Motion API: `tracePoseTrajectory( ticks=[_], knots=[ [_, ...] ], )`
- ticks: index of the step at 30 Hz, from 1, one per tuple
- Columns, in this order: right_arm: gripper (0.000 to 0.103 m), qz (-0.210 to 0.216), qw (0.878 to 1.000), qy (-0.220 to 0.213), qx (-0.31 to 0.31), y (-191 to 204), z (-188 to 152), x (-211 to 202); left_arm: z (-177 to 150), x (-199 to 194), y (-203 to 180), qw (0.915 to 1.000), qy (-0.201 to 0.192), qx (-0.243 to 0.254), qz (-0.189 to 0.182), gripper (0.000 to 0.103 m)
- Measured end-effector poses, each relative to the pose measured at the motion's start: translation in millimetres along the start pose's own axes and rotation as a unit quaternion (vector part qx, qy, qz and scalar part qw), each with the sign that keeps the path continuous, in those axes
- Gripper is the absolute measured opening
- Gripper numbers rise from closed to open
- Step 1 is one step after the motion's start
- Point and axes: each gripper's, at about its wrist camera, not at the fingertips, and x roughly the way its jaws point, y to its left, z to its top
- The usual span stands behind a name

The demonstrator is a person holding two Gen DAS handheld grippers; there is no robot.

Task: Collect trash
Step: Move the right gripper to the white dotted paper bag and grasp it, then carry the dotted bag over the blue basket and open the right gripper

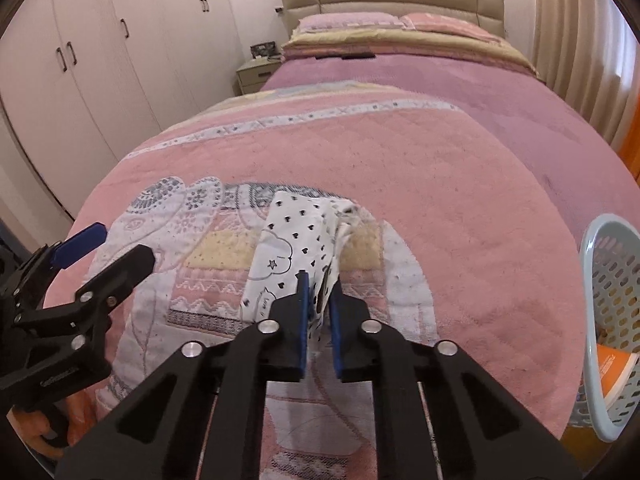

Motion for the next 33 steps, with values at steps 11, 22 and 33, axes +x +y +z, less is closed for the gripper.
tracePoseTrajectory(
  ticks=[11,22,33],
  knots=[
    [0.004,-0.022,0.998,-0.047,0.036,-34.3,-0.1,-45.0,15.7,-20.5,-25.5,0.9994,-0.016,0.011,-0.028,0.084],
    [0.004,-0.106,0.976,-0.124,0.142,-136.9,-8.4,-130.2,44.6,-38.3,-99.0,0.9910,-0.037,0.058,-0.115,0.084],
    [0.004,-0.175,0.944,-0.104,0.259,-242.8,-34.0,-145.9,59.6,-28.0,-173.5,0.9828,-0.044,0.096,-0.152,0.091]
  ],
)
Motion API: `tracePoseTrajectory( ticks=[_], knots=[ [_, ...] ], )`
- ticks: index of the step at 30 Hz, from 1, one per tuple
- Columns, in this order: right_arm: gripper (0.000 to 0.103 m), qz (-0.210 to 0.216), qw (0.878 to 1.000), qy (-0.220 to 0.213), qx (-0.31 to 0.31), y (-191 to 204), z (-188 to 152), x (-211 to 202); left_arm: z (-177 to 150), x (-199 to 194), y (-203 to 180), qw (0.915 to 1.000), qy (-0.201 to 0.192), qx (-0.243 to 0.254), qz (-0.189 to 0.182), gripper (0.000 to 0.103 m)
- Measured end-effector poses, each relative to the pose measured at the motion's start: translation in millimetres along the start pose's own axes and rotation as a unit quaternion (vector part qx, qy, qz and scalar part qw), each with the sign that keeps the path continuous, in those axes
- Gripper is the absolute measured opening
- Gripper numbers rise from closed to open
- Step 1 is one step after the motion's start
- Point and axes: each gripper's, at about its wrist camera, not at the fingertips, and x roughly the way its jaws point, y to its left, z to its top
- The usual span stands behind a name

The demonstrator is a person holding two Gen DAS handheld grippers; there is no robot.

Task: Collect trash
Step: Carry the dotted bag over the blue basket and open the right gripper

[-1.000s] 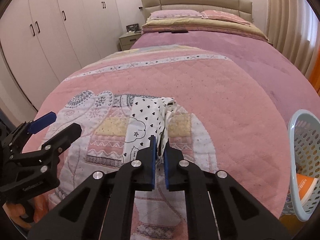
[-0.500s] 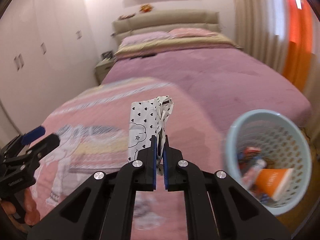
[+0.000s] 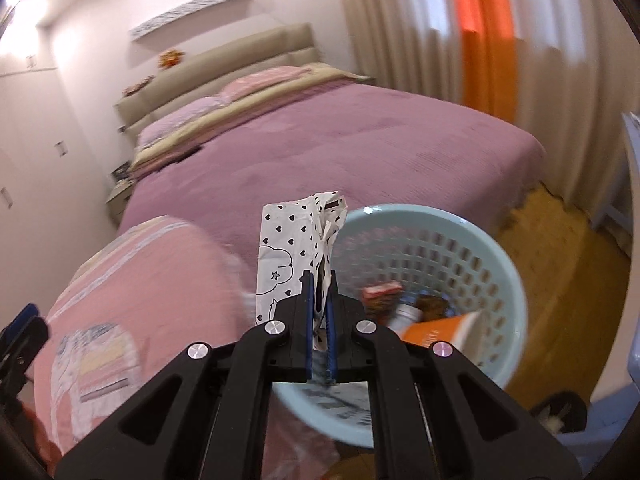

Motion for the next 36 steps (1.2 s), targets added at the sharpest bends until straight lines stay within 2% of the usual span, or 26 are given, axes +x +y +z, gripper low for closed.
tracePoseTrajectory(
  ticks=[7,14,19,22,23,24,29,33,36],
  knots=[
    [0.004,-0.025,0.999,0.018,0.028,-31.8,5.8,25.8,10.6,30.9,-24.1,0.9996,0.019,0.005,-0.021,0.091],
    [0.006,-0.045,0.998,0.035,0.036,-49.4,1.8,42.9,4.0,45.2,-29.8,0.9990,0.038,0.003,-0.023,0.091],
    [0.015,-0.042,0.997,0.046,0.045,-56.2,-3.9,48.0,2.7,46.0,-25.8,0.9987,0.044,-0.008,-0.023,0.093],
    [0.040,-0.042,0.997,0.041,0.042,-53.8,-6.6,44.4,0.9,43.4,-25.0,0.9990,0.040,-0.008,-0.019,0.095],
    [0.055,-0.044,0.998,0.035,0.040,-52.9,-7.2,41.8,0.2,42.5,-24.3,0.9991,0.038,-0.007,-0.018,0.095],
    [0.060,-0.046,0.998,0.030,0.037,-51.8,-7.5,39.0,-1.4,41.2,-22.9,0.9992,0.037,-0.005,-0.016,0.095],
    [0.060,-0.023,0.999,0.018,0.025,-39.0,-13.5,21.0,-10.5,29.1,-18.1,0.9997,0.025,0.000,0.000,0.096],
    [0.060,-0.012,1.000,-0.016,0.002,-19.7,-19.1,-5.4,-16.7,13.8,-12.1,0.9999,0.008,0.000,0.013,0.096],
    [0.060,-0.012,0.998,-0.052,-0.023,-3.0,-26.9,-27.2,-24.9,-5.7,-7.8,0.9991,-0.025,0.007,0.034,0.096]
  ],
)
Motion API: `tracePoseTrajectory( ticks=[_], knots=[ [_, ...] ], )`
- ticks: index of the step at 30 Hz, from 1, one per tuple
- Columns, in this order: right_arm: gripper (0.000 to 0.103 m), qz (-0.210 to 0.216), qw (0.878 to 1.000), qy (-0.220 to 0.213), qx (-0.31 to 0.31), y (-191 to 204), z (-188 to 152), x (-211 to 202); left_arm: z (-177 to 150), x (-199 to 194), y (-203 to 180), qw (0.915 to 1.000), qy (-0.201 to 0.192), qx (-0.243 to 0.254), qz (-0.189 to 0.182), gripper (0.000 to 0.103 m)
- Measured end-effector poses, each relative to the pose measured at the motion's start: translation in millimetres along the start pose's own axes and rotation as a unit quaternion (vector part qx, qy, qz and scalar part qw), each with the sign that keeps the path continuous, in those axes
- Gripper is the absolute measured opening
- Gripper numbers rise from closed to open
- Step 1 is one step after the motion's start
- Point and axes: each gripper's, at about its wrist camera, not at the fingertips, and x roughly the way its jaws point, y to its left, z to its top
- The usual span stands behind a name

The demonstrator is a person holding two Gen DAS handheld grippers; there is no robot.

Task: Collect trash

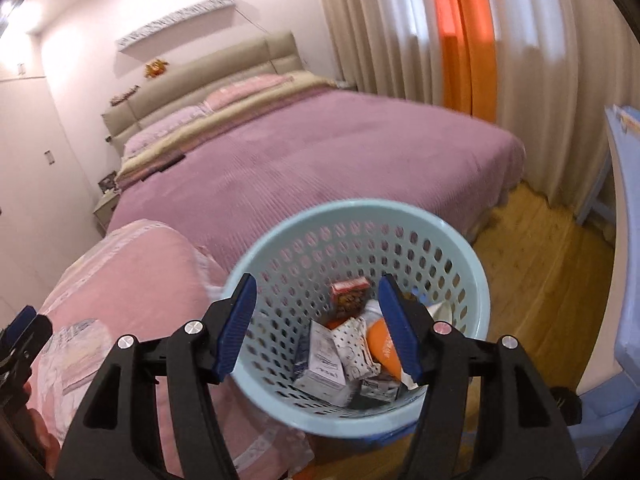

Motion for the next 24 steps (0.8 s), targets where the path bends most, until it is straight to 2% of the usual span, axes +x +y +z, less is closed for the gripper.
tracePoseTrajectory(
  ticks=[7,10,15,18,20,24],
  knots=[
    [0.062,-0.020,0.993,-0.100,-0.063,44.4,-15.6,-47.4,-17.9,-27.6,14.4,0.9985,-0.043,0.001,0.033,0.096],
    [0.062,-0.020,0.990,-0.121,-0.074,58.4,-20.0,-57.7,-23.4,-30.9,20.6,0.9978,-0.048,-0.004,0.047,0.096],
    [0.062,-0.023,0.989,-0.123,-0.083,76.2,-30.5,-56.8,-35.8,-33.9,29.5,0.9937,-0.078,-0.017,0.078,0.096],
    [0.062,-0.030,0.988,-0.120,-0.089,82.0,-35.5,-52.9,-44.0,-31.1,27.5,0.9912,-0.084,0.000,0.103,0.096],
    [0.062,-0.035,0.988,-0.119,-0.090,84.2,-39.3,-50.9,-43.7,-28.3,27.1,0.9919,-0.077,0.008,0.101,0.096],
    [0.062,-0.039,0.988,-0.126,-0.084,82.8,-43.9,-50.0,-43.8,-25.3,33.7,0.9935,-0.067,-0.008,0.091,0.096]
  ],
)
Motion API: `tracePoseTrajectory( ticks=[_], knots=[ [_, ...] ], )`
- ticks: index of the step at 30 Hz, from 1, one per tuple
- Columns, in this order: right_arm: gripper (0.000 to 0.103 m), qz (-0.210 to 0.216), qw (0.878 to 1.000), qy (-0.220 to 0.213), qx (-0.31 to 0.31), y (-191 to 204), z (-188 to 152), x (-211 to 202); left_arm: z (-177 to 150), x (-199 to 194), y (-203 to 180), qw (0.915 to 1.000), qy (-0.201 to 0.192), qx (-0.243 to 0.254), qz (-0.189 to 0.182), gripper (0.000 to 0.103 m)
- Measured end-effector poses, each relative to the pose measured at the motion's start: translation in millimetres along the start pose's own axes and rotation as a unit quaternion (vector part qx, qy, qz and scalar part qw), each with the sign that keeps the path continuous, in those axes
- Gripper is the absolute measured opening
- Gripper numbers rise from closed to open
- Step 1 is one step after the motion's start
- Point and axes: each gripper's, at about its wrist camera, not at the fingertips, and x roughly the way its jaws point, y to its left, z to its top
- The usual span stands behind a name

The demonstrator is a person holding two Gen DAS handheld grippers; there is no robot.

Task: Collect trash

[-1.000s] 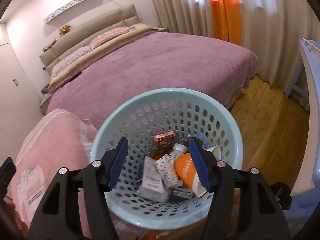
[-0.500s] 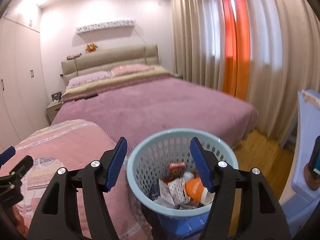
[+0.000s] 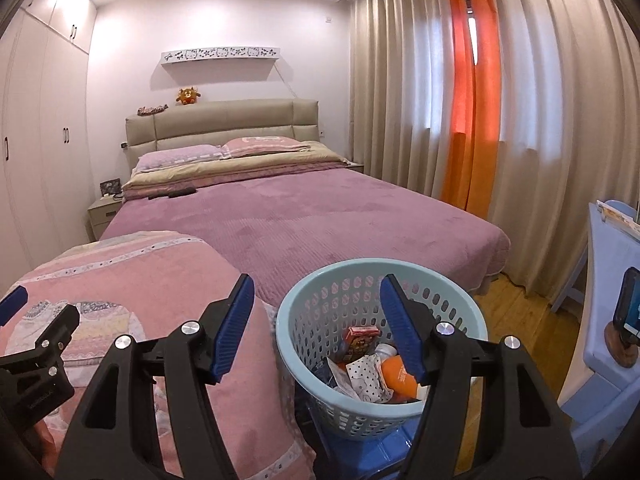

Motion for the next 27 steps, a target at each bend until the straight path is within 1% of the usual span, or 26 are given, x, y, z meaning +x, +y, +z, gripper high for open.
tracePoseTrajectory(
  ticks=[4,27],
  knots=[
    [0.062,0.005,1.000,-0.005,0.012,-0.3,-3.1,-0.3,-1.9,1.2,0.7,0.9999,0.006,-0.006,-0.007,0.096],
    [0.062,0.004,1.000,-0.005,0.010,1.0,-7.8,-0.2,-4.3,4.7,-0.8,0.9998,0.014,-0.008,-0.009,0.096]
  ],
)
